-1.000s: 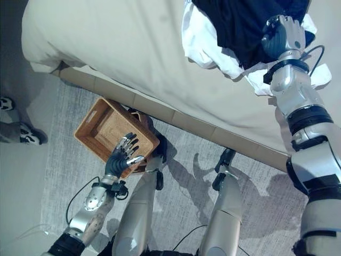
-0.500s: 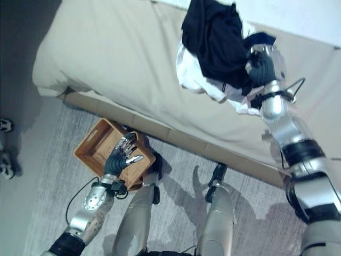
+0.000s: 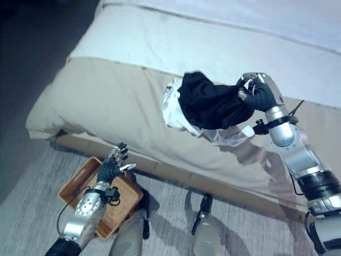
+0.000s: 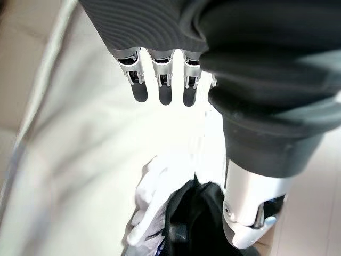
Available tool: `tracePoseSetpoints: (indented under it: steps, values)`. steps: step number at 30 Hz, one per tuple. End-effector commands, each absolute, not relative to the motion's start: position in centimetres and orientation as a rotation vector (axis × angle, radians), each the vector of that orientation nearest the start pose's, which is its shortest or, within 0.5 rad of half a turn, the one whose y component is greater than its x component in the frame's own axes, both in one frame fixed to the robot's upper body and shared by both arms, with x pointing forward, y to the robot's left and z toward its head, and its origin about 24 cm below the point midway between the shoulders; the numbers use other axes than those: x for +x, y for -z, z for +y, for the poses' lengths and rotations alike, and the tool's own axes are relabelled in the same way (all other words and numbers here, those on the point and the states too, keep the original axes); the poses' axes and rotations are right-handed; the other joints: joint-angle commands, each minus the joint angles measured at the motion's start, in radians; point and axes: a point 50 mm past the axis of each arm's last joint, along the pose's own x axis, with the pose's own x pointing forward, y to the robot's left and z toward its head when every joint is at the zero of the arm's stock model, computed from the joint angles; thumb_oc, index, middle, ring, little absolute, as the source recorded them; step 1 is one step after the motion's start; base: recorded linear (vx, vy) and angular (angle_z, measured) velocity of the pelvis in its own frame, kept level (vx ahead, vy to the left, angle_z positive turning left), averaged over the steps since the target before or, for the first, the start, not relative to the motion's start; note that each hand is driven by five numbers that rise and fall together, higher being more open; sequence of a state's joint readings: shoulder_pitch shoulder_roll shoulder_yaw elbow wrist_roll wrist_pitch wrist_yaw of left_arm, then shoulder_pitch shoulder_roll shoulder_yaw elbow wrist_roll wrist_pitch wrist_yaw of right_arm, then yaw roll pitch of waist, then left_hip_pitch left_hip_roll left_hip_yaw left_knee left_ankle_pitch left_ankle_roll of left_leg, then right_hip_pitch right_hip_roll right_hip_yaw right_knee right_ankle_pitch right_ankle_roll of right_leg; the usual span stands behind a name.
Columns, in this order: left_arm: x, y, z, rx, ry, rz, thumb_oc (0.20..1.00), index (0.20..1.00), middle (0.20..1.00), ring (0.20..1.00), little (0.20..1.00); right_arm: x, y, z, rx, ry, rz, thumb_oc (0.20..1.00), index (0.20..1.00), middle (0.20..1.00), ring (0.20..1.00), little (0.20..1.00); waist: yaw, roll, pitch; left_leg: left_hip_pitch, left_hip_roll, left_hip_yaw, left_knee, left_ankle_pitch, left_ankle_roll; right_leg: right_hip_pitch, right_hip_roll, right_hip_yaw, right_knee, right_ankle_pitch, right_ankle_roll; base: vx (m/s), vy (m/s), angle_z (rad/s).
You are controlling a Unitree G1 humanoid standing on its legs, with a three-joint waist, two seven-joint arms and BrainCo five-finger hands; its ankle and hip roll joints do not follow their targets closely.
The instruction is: Pick up clothes into the bucket
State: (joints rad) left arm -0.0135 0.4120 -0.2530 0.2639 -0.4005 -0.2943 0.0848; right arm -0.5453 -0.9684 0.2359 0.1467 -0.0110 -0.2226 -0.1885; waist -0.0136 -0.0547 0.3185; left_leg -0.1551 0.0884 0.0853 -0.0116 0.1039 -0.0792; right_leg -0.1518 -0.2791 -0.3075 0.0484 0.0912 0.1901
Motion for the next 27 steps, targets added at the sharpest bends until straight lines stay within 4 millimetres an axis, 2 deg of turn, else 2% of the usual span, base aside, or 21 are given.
tracePoseSetpoints:
  steps: [1, 6, 12, 13, 14, 16, 17, 18, 20, 22, 25, 26, 27]
  values:
    - [25.1, -2.4, 20.1, 0.118, 0.047, -0.042, 1.0, 1.0, 1.0, 1.0, 1.0, 30.0, -28.1, -23.6, -0.871, 0.026, -0.817, 0.2, 0.2, 0.2, 0.2, 0.2, -0.006, -0.056, -0.09, 0.052, 0.048, 0.021, 0.023, -0.06, -0.043, 0.074, -0.023, 0.005, -0.032, 0.039, 0.056, 0.1, -0.013, -0.11]
    - [25.0, -2.4, 19.6, 0.121, 0.077, -0.039, 1.0, 1.0, 1.0, 1.0, 1.0, 29.5, -29.7, -22.8, -0.836, -0.005, -0.878, 0.2, 0.2, 0.2, 0.2, 0.2, -0.014, -0.06, -0.154, 0.129, 0.061, 0.05, -0.009, -0.066, -0.045, 0.13, -0.001, 0.013, -0.067, 0.039, 0.056, 0.09, -0.009, -0.21]
    - [25.8, -3.2, 18.9, 0.238, 0.135, -0.076, 1.0, 1.0, 1.0, 1.0, 1.0, 28.9, -31.9, -21.6, -0.818, -0.069, -0.948, 0.2, 0.2, 0.2, 0.2, 0.2, -0.029, -0.061, -0.196, 0.187, 0.068, 0.078, -0.045, -0.063, -0.049, 0.166, 0.019, 0.026, -0.093, 0.037, 0.055, 0.05, -0.001, -0.13]
    - [26.7, -4.2, 18.5, 0.307, 0.165, -0.117, 1.0, 1.0, 1.0, 1.0, 1.0, 28.9, -32.9, -21.0, -0.834, -0.09, -0.972, 0.2, 0.2, 0.2, 0.2, 0.2, -0.037, -0.062, -0.217, 0.201, 0.072, 0.091, -0.057, -0.059, -0.053, 0.172, 0.024, 0.025, -0.1, 0.038, 0.054, 0.03, -0.001, -0.13]
    - [26.7, -4.2, 18.4, 0.306, 0.162, -0.118, 1.0, 1.0, 1.0, 1.0, 1.0, 29.0, -33.0, -21.0, -0.835, -0.092, -0.974, 0.2, 0.2, 0.2, 0.2, 0.2, -0.038, -0.06, -0.215, 0.203, 0.072, 0.092, -0.059, -0.058, -0.053, 0.173, 0.025, 0.025, -0.1, 0.038, 0.054, 0.04, -0.003, -0.08]
    - [28.5, -6.0, 17.1, 0.389, 0.195, -0.202, 1.0, 1.0, 1.0, 1.0, 1.0, 28.9, -34.4, -19.9, -0.814, -0.131, -1.017, 0.2, 0.2, 0.2, 0.2, 0.2, -0.053, -0.062, -0.233, 0.216, 0.075, 0.102, -0.061, -0.059, -0.055, 0.178, 0.031, 0.036, -0.104, 0.039, 0.053, 0.02, -0.004, -0.13]
    - [28.5, -6.0, 17.1, 0.389, 0.195, -0.202, 1.0, 1.0, 1.0, 1.0, 1.0, 28.9, -34.5, -19.9, -0.814, -0.132, -1.017, 0.2, 0.2, 0.2, 0.2, 0.2, -0.053, -0.061, -0.233, 0.216, 0.075, 0.102, -0.061, -0.059, -0.055, 0.178, 0.031, 0.036, -0.104, 0.039, 0.053, 0.04, -0.001, -0.17]
    - [29.8, -7.6, 15.9, 0.443, 0.229, -0.274, 1.0, 1.0, 1.0, 1.0, 1.0, 28.7, -35.2, -19.1, -0.775, -0.164, -1.046, 0.2, 0.2, 0.2, 0.2, 0.2, -0.064, -0.062, -0.244, 0.229, 0.075, 0.109, -0.061, -0.062, -0.054, 0.182, 0.035, 0.043, -0.103, 0.039, 0.052, 0.05, -0.001, -0.09]
    - [30.2, -8.1, 15.3, 0.452, 0.236, -0.294, 1.0, 1.0, 1.0, 1.0, 1.0, 28.8, -35.5, -18.8, -0.761, -0.176, -1.052, 0.2, 0.2, 0.2, 0.2, 0.2, -0.068, -0.061, -0.246, 0.237, 0.076, 0.113, -0.061, -0.064, -0.053, 0.186, 0.036, 0.047, -0.103, 0.039, 0.052, 0.05, -0.003, -0.1]
    - [31.8, -9.3, 13.3, 0.496, 0.269, -0.334, 1.0, 1.0, 1.0, 1.0, 1.0, 28.9, -36.1, -18.0, -0.736, -0.209, -1.058, 0.2, 0.2, 0.2, 0.2, 0.2, -0.084, -0.061, -0.261, 0.249, 0.078, 0.117, -0.059, -0.068, -0.054, 0.192, 0.037, 0.054, -0.101, 0.038, 0.051, 0.04, -0.001, -0.15]
    - [33.0, -10.4, 11.1, 0.469, 0.312, -0.361, 1.0, 1.0, 1.0, 1.0, 1.0, 29.2, -36.4, -17.3, -0.729, -0.243, -1.05, 0.2, 0.2, 0.2, 0.2, 0.2, -0.098, -0.058, -0.267, 0.262, 0.079, 0.125, -0.056, -0.072, -0.052, 0.201, 0.039, 0.063, -0.101, 0.036, 0.051, 0.02, 0.004, -0.09]
    - [33.0, -10.5, 11.1, 0.468, 0.312, -0.362, 1.0, 1.0, 1.0, 1.0, 1.0, 29.2, -36.4, -17.3, -0.73, -0.243, -1.051, 0.2, 0.2, 0.2, 0.2, 0.2, -0.097, -0.057, -0.266, 0.262, 0.079, 0.125, -0.056, -0.072, -0.052, 0.201, 0.039, 0.064, -0.101, 0.036, 0.051, 0.02, 0.007, -0.1]
    - [33.4, -11.0, 9.6, 0.397, 0.344, -0.364, 1.0, 1.0, 1.0, 1.0, 1.0, 29.3, -36.3, -16.9, -0.722, -0.271, -1.037, 0.2, 0.2, 0.2, 0.2, 0.2, -0.106, -0.056, -0.269, 0.268, 0.078, 0.128, -0.053, -0.075, -0.051, 0.203, 0.04, 0.066, -0.098, 0.036, 0.051, 0.02, 0.008, -0.12]
